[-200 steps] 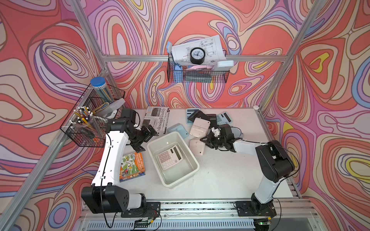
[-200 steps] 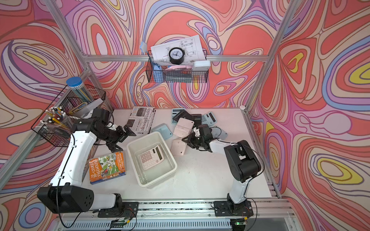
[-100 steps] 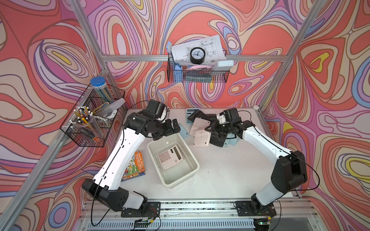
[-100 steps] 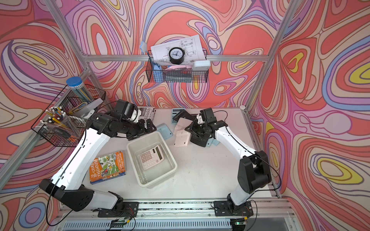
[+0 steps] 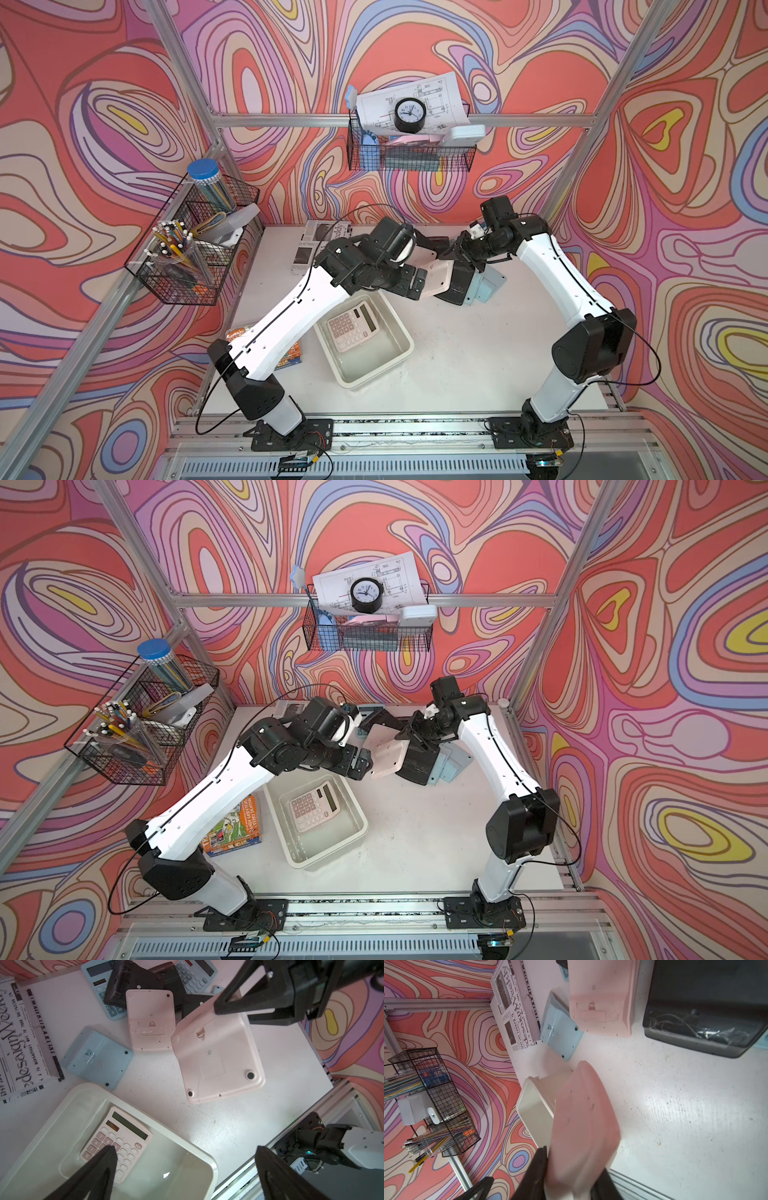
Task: Put the calculator in the storage box
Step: Pick up the calculator at the center of the board.
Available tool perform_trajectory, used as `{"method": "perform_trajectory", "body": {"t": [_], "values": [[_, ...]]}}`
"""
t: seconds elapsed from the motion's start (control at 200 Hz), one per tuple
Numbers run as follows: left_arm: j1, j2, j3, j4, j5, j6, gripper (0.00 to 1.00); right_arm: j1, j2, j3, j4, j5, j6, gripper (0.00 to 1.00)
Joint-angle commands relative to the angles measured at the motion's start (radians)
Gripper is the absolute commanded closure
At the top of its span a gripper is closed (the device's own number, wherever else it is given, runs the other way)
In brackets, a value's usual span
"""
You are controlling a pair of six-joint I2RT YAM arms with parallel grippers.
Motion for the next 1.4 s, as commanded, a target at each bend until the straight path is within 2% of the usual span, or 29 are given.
{"method": "perform_trajectory", "body": {"t": [0.0, 0.18, 0.431, 0.511, 0.606, 0.681, 1.032, 1.097, 1.232, 1.392], "values": [[-0.071, 0.048, 0.054, -0.04, -0.101, 0.101, 0.04, -0.014, 0.049, 0.038, -0.105, -0.137, -0.033, 0.82], [-0.163, 0.118, 0.107, -0.111, -0.196, 0.169, 0.07, -0.024, 0.072, 0.016, -0.108, -0.226, -0.052, 0.82], [-0.227, 0.151, 0.099, -0.151, -0.28, 0.229, 0.14, -0.027, 0.092, 0.016, -0.105, -0.314, -0.06, 0.82], [-0.235, 0.151, 0.076, -0.144, -0.324, 0.243, 0.21, -0.027, 0.089, 0.011, -0.099, -0.337, -0.06, 0.82], [-0.235, 0.156, 0.065, -0.139, -0.366, 0.255, 0.39, -0.027, 0.077, -0.013, -0.087, -0.369, -0.058, 0.82], [-0.235, 0.166, 0.066, -0.138, -0.38, 0.262, 0.48, -0.027, 0.058, -0.053, -0.049, -0.398, -0.036, 0.81], [-0.235, 0.191, 0.074, -0.115, -0.407, 0.274, 0.71, -0.027, -0.058, -0.246, 0.269, -0.49, 0.201, 0.8], [-0.235, 0.192, 0.078, -0.115, -0.407, 0.276, 0.71, -0.027, -0.07, -0.271, 0.334, -0.497, 0.252, 0.8], [-0.235, 0.183, 0.071, -0.114, -0.395, 0.278, 0.49, -0.027, -0.075, -0.286, 0.38, -0.499, 0.29, 0.8], [-0.235, 0.152, 0.026, -0.097, -0.396, 0.284, 0.38, -0.027, -0.072, -0.284, 0.382, -0.496, 0.301, 0.8]]}}
